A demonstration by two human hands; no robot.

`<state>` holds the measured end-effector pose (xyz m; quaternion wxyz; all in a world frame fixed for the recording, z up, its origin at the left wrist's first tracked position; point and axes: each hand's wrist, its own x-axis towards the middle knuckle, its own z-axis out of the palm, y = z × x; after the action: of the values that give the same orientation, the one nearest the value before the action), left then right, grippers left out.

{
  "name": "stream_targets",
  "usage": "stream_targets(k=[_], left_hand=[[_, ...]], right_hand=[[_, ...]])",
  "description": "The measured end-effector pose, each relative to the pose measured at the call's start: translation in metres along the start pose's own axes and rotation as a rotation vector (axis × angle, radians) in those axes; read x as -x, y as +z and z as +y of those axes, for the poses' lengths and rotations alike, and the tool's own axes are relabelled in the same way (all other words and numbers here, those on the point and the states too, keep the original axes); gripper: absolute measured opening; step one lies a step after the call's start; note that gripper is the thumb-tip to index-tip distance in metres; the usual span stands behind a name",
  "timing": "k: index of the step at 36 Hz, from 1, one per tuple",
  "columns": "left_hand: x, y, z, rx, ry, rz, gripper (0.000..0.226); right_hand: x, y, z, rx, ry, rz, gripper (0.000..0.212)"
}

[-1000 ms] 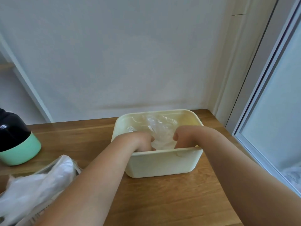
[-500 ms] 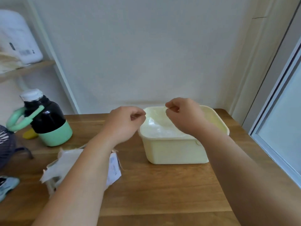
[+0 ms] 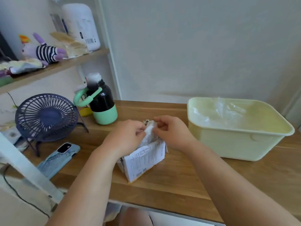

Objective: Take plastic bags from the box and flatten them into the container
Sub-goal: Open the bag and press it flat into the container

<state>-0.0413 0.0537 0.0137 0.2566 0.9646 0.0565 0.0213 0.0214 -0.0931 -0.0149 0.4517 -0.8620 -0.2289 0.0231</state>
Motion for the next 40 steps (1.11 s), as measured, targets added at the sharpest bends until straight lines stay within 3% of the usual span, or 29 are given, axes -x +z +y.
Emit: stream_targets(k=[5,12,18,21,24,26,29,32,35,40], left_hand=[[-0.005,0.001,-0.004,0.047,0.016,0.052,0.023],[-0.012,0.003,-0.006,0.434,-0.001,0.125,0.013],[-0.013,0.006,-0.001,0.492,0.054,0.206,0.015],[-0.012,0.006,0.003,0.497,0.109,0.239,0.018],[-0.011,0.008,0.005,0.547,0.132,0.222,0.019],[-0.010,0.009,0.004,0.564,0.115,0.155,0.027],[-0.010,0.012,0.001,0.547,0.073,0.027,0.071],[-0.010,0.015,0.000,0.436,0.035,-0.007,0.092],[-0.012,0.017,-0.001,0.288,0.031,0.030,0.083],[-0.017,0.021,0.003,0.269,0.030,0.079,0.059]], right_hand=[[-0.002,0.000,0.003,0.009,0.004,-0.019,0.036],[-0.005,-0.003,0.003,0.093,-0.024,-0.087,0.037],[-0.005,-0.004,0.004,0.075,-0.032,-0.109,0.039],[-0.006,-0.003,0.003,0.038,-0.071,-0.122,0.027],[-0.006,-0.005,0.001,-0.053,-0.066,-0.067,0.019],[-0.005,-0.007,-0.001,-0.238,0.041,-0.041,0.020],[-0.008,-0.011,-0.002,-0.640,0.237,0.006,0.020],[-0.010,-0.021,-0.002,-0.821,0.273,0.091,0.019],[-0.013,-0.034,-0.006,-0.887,0.243,0.236,0.019],[-0.017,-0.055,-0.005,-0.676,0.153,0.566,0.026]])
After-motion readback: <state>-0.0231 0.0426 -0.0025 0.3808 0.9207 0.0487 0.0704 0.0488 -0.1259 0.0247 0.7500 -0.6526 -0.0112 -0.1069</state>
